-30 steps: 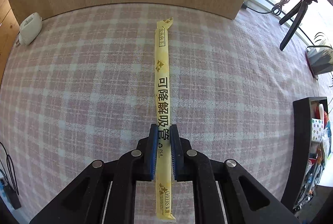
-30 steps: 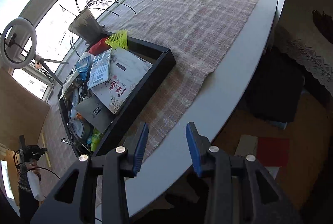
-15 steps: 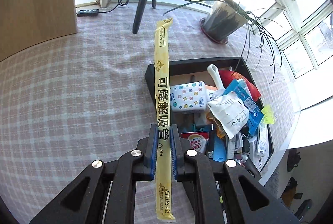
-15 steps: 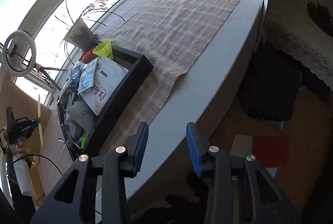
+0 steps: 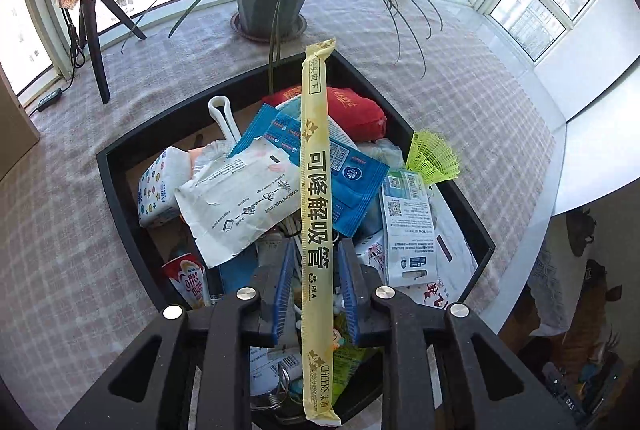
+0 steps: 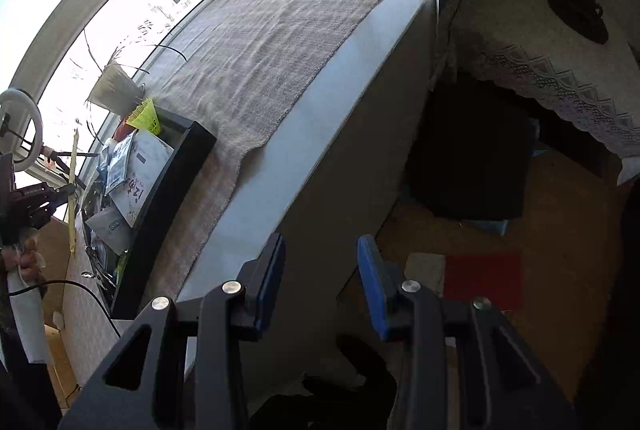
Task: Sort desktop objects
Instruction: 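Carry the yellow straw wrapper to the black tray and release it, then move the open left gripper to the white plug adapter by the board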
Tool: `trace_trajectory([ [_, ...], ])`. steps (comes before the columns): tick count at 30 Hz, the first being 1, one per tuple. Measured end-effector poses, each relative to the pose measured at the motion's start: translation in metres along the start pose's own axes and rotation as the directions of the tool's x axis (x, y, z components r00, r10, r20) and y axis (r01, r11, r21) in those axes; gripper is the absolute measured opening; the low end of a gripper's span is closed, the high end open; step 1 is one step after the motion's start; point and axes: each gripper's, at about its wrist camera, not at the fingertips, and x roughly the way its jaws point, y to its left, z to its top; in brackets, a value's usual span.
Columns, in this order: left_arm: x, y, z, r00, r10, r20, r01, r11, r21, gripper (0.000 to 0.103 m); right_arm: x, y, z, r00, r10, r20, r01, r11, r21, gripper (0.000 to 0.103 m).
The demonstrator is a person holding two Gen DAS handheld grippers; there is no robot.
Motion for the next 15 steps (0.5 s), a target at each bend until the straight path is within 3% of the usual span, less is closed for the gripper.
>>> trace_trajectory([
  [9,-0.022,0.037,-0.003,0.997,0.062,0.037,-0.061,0.998,-0.035,0.04,0.003,0.008,-0.003,1.0,-0.006,-0.015,0.005,1.0,-0.015,0.037],
  [15,-0.049,0.105,-0.015,0.989,0.131,0.071,-0.124,0.989,-0.084,0.04,0.003,0.039,-0.011,1.0,-0.002,-0.007,0.001,0.999,-0.045,0.037],
])
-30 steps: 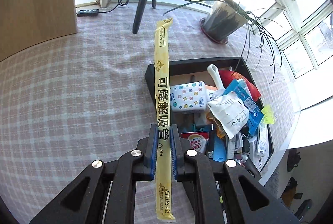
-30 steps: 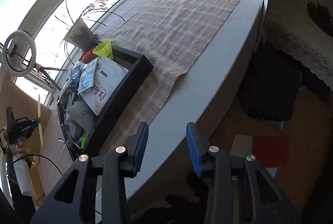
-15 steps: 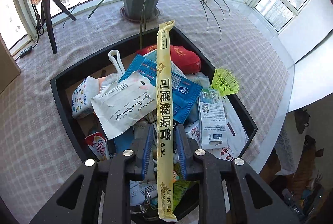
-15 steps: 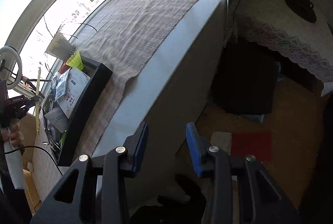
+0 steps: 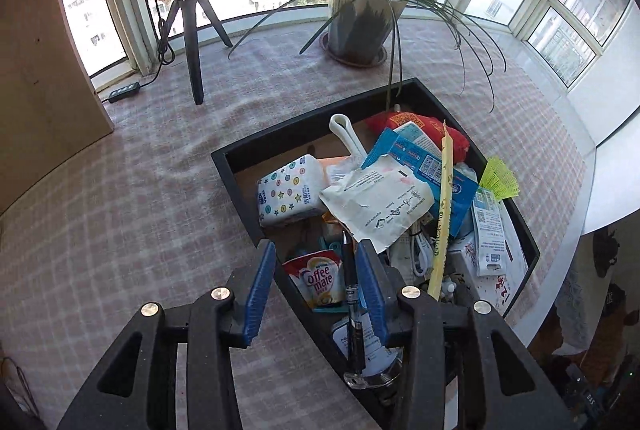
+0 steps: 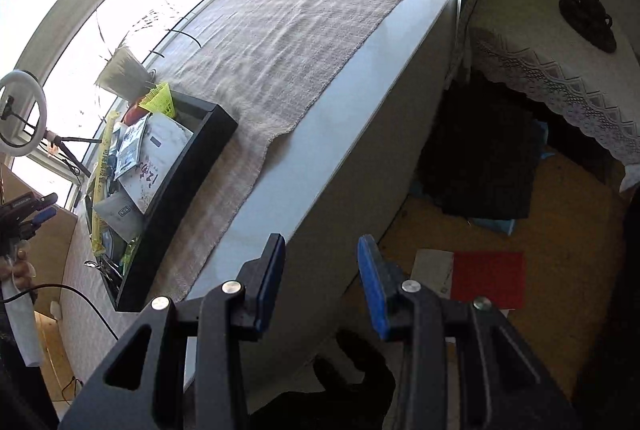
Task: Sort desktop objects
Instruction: 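Move the open left gripper to the white plug adapter by the board, then grasp the white plug adapter with the left gripper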
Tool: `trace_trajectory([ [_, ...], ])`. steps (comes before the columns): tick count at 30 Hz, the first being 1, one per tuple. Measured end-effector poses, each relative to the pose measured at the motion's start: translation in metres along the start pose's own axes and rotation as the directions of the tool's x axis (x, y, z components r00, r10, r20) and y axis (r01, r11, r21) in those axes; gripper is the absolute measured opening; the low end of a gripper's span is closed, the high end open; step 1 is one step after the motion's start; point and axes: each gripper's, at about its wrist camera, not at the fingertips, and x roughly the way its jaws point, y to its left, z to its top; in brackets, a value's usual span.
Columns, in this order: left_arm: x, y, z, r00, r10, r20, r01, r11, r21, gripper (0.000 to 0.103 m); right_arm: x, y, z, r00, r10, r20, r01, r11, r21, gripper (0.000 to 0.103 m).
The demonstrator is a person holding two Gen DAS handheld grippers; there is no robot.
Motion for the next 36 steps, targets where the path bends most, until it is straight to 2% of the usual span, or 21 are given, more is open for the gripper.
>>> trace_trajectory([
  [5,-0.015,0.095,-0.012,0.997,0.076,0.01,-0.074,0.991,-0.108,0.04,-0.006,0.042,-0.01,0.999,0.035,0.017,-0.035,0.999,-0.034,0.039],
  [10,-0.032,0.216,-0.033,0.985,0.17,0.005,-0.163,0.951,-0.263,0.04,-0.003,0.098,-0.025,0.996,0.084,0.013,-0.083,0.992,-0.097,0.043],
  [14,-0.045,0.321,-0.052,0.967,0.255,-0.017,-0.241,0.89,-0.388,0.04,0.007,0.148,-0.042,0.992,0.121,-0.027,-0.124,0.98,-0.156,0.043],
  [17,-0.055,0.401,-0.064,0.952,0.303,-0.04,-0.284,0.828,-0.483,0.04,0.011,0.182,-0.053,0.991,0.131,-0.041,-0.136,0.972,-0.191,0.043],
  [20,-0.062,0.475,-0.071,0.958,0.279,-0.06,-0.261,0.772,-0.58,0.039,0.013,0.211,-0.063,0.99,0.134,-0.05,-0.142,0.966,-0.217,0.043],
  [25,-0.068,0.564,-0.069,0.958,0.276,-0.077,-0.256,0.705,-0.662,0.039,0.02,0.243,-0.075,0.991,0.114,-0.069,-0.127,0.966,-0.226,0.043],
  [31,-0.043,0.624,-0.049,0.958,0.264,-0.111,-0.265,0.672,-0.691,0.039,0.034,0.274,-0.081,0.993,0.064,-0.096,-0.084,0.97,-0.227,0.043],
  [36,-0.01,0.639,-0.04,0.956,0.245,-0.159,-0.289,0.707,-0.645,0.039,0.047,0.302,-0.083,0.991,0.017,-0.134,-0.053,0.962,-0.269,0.043],
])
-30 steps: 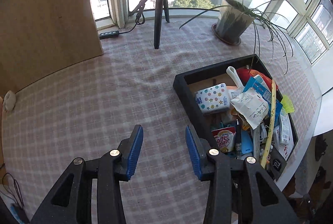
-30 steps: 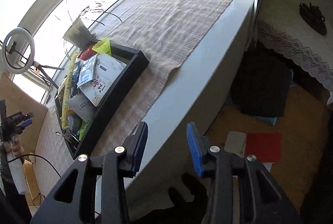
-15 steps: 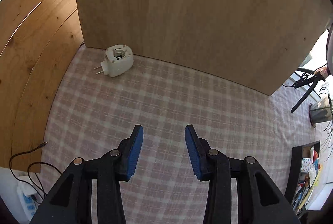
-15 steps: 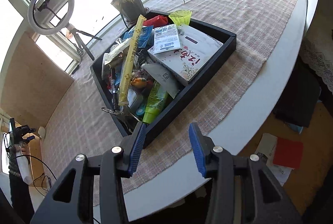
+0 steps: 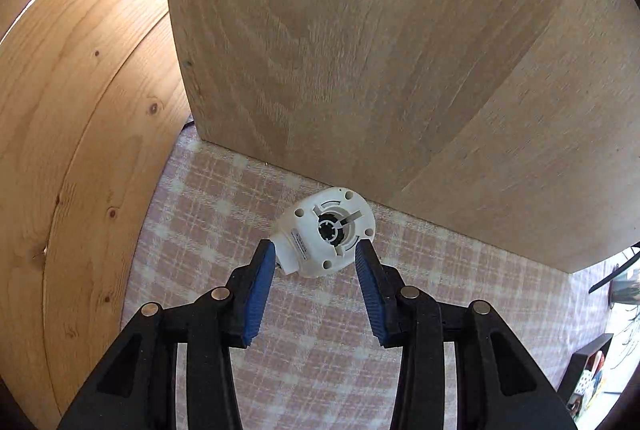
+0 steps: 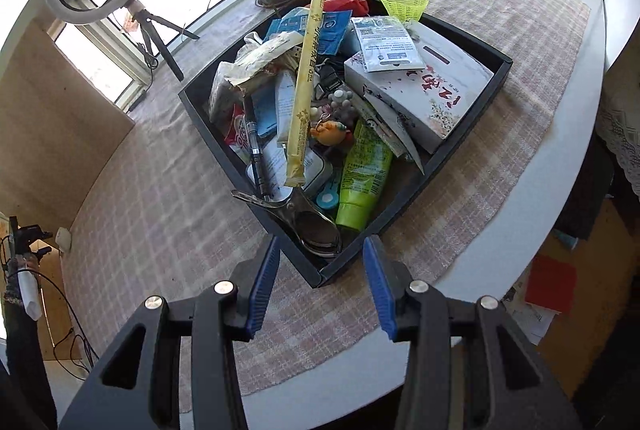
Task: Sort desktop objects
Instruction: 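Grasp the white plug adapter with the left gripper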
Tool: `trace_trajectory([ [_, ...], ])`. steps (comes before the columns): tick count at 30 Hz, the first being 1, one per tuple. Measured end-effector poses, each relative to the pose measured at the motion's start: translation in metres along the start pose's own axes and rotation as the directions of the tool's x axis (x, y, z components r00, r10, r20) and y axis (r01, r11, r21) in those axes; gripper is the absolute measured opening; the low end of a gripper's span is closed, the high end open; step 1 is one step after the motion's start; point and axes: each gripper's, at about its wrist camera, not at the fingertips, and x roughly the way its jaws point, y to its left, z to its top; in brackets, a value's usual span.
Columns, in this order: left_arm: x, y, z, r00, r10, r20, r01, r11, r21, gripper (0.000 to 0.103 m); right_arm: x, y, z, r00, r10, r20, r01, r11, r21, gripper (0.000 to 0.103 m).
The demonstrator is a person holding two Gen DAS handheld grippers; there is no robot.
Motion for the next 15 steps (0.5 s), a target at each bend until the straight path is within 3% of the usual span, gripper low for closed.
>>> trace_trajectory([
  [6,0.031,-0.002,0.0,0.998,0.052,-0.024,-0.051,0.998,0.028,0.038,0.015,0.025,0.007,0.999,-0.013,-0.036,0.012,0.999,-0.038,0.043],
  [9,0.039,-0.004,-0.001,0.999,0.032,-0.029,-0.03,0.998,0.052,0.042,0.022,0.037,0.005,0.998,-0.02,-0.054,0.017,0.998,-0.062,0.043],
  [15,0.038,-0.007,-0.009,1.0,-0.008,-0.017,0.009,0.995,0.096,0.04,0.037,0.053,-0.003,0.995,-0.022,-0.094,0.013,0.996,-0.089,0.043],
])
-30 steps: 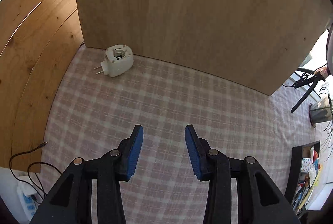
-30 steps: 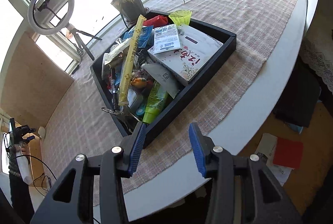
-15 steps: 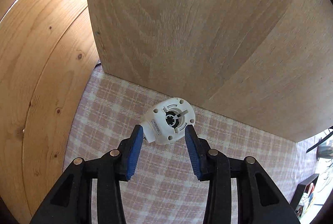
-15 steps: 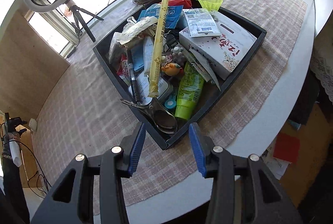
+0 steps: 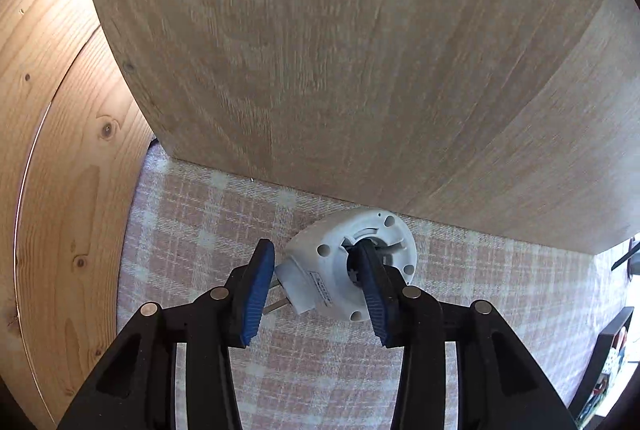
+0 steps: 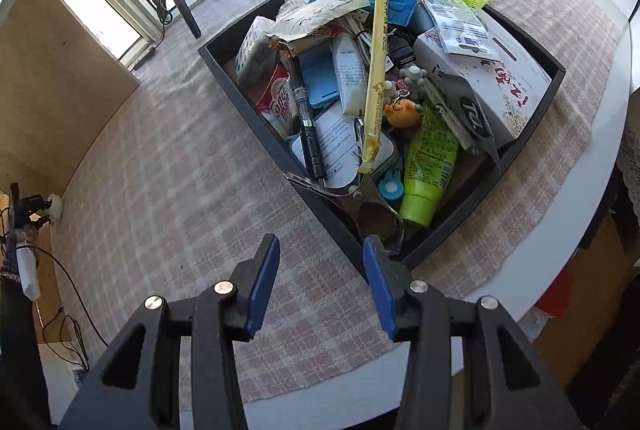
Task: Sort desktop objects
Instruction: 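Grasp the white plug adapter with the left gripper, then carry the white plug adapter to the black tray and release it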
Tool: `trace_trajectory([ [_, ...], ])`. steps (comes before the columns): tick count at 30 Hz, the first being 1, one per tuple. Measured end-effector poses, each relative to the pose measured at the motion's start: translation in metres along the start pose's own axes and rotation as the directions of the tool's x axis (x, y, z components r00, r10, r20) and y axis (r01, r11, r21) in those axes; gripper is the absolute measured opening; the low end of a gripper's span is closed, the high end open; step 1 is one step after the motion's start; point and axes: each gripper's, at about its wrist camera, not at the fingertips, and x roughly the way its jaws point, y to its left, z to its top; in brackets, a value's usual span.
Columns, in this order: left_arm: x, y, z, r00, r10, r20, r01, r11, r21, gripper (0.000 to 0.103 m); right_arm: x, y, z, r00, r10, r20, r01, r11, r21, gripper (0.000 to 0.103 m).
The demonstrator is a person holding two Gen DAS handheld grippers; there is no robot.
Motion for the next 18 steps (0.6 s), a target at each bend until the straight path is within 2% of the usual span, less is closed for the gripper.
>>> trace_trajectory([
  [2,-0.003,0.0,-0.007,1.0,-0.016,0.017,0.016,1.0,-0.005,0.035,0.003,0.003,0.0,1.0,0.003,-0.008,-0.003,1.0,-0.004,0.043],
  [3,-0.006,0.0,-0.01,0.999,-0.017,0.03,0.017,1.0,-0.004,0.028,0.004,0.005,0.0,1.0,0.005,-0.012,-0.005,1.0,-0.007,0.043],
  [7,-0.012,-0.006,-0.024,0.999,-0.041,0.017,0.041,0.999,0.007,0.022,0.004,0.01,-0.002,1.0,0.01,-0.015,-0.011,1.0,-0.024,0.043],
  [18,-0.037,-0.05,-0.083,0.996,-0.081,0.025,0.079,0.994,0.08,0.02,-0.006,0.002,-0.009,0.999,0.042,0.01,-0.042,0.999,-0.019,0.043],
])
